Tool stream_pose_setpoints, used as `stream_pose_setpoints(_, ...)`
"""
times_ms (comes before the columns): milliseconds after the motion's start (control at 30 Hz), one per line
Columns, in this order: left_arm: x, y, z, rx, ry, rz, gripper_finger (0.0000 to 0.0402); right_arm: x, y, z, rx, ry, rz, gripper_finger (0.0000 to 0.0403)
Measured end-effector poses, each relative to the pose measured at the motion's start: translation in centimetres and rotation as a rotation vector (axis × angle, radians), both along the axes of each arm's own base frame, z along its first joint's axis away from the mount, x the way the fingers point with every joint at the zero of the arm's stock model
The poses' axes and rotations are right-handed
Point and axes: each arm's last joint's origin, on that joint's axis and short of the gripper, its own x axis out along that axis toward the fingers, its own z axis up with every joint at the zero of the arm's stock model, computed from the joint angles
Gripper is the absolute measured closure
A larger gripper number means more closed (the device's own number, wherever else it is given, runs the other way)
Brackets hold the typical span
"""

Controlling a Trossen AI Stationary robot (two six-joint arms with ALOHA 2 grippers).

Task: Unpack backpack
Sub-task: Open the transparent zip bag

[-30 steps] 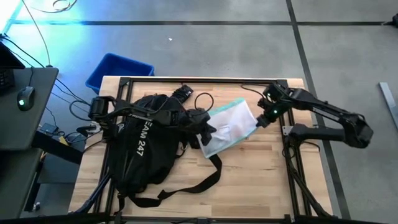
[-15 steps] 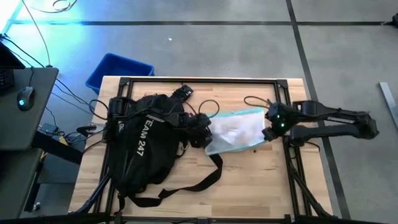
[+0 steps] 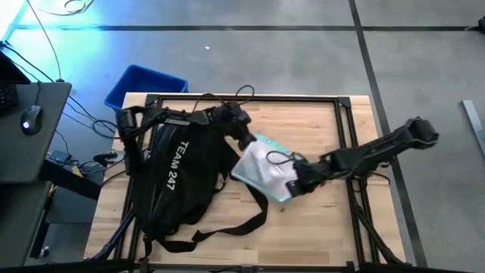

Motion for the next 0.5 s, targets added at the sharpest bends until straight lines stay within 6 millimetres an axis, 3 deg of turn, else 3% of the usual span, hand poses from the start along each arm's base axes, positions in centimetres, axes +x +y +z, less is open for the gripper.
stream_pose_setpoints(233,-1.2,-5.5,0.4,-0.033,0.161,-0.299,0.0402,4.5,1.9,-2.8,0.014,-0.201,-0.029,0.0398)
stream_pose_setpoints(367,-1.7,-8.4,-0.2,-0.062,0.280,-0.371,0.0402,6.3,1.6,-2.7,0.022,-0.354,-0.035,0.0365)
stream_pose_setpoints(500,-2.1,-10.5,-0.7,0.007,0.381,-0.372,0.0402,6.9,0.8,-1.6,0.021,-0.468,0.007,0.0307)
